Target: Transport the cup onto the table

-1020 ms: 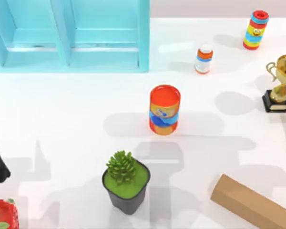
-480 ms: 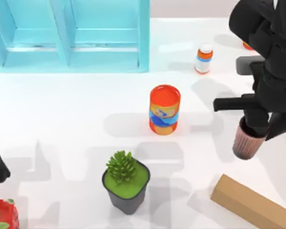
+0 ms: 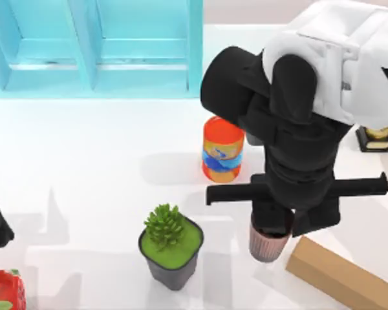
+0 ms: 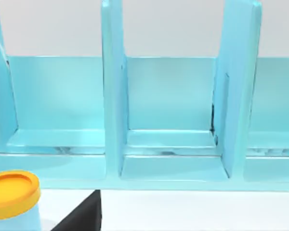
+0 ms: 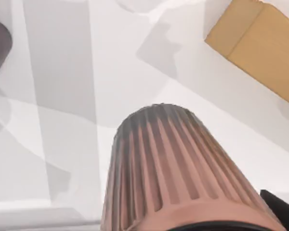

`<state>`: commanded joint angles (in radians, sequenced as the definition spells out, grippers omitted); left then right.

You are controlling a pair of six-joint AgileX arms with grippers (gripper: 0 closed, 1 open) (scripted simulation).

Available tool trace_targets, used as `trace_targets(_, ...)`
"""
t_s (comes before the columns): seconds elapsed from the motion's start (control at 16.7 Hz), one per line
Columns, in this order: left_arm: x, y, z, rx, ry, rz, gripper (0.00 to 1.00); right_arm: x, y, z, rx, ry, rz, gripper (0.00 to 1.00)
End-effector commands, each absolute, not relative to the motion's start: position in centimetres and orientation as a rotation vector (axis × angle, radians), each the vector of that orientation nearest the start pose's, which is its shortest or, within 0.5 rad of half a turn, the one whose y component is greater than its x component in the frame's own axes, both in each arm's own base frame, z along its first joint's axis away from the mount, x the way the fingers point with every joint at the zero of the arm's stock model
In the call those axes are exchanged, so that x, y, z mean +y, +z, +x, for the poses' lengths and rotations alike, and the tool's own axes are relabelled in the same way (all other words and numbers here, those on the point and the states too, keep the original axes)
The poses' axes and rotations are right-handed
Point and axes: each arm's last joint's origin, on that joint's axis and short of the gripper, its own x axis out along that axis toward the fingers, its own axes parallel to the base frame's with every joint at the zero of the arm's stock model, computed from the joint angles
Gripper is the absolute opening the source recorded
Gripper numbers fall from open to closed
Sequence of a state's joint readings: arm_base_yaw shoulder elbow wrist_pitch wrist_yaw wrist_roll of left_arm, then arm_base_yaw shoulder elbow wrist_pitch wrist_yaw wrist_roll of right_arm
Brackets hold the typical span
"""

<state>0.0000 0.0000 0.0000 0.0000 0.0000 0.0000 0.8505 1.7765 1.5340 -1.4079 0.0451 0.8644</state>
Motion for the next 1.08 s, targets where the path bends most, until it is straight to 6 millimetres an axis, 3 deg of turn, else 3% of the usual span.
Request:
trace_targets(0.3,-0.1,16.0,10.6,0.000,0.000,0.000,1.00,24.4,25.8,21.3,1.590,-0.081,-0.058,0.00)
trace_targets(0.78,-0.1,16.0,10.6,0.000,0.000,0.000,1.00,24.8,19.9,21.2,1.583,-0.075,-0.059,0.00)
trace_targets(1.08,-0.1,16.0,10.6,0.000,0.000,0.000,1.00,24.8,19.4,21.1,1.588,-0.078,-0.063,0.00)
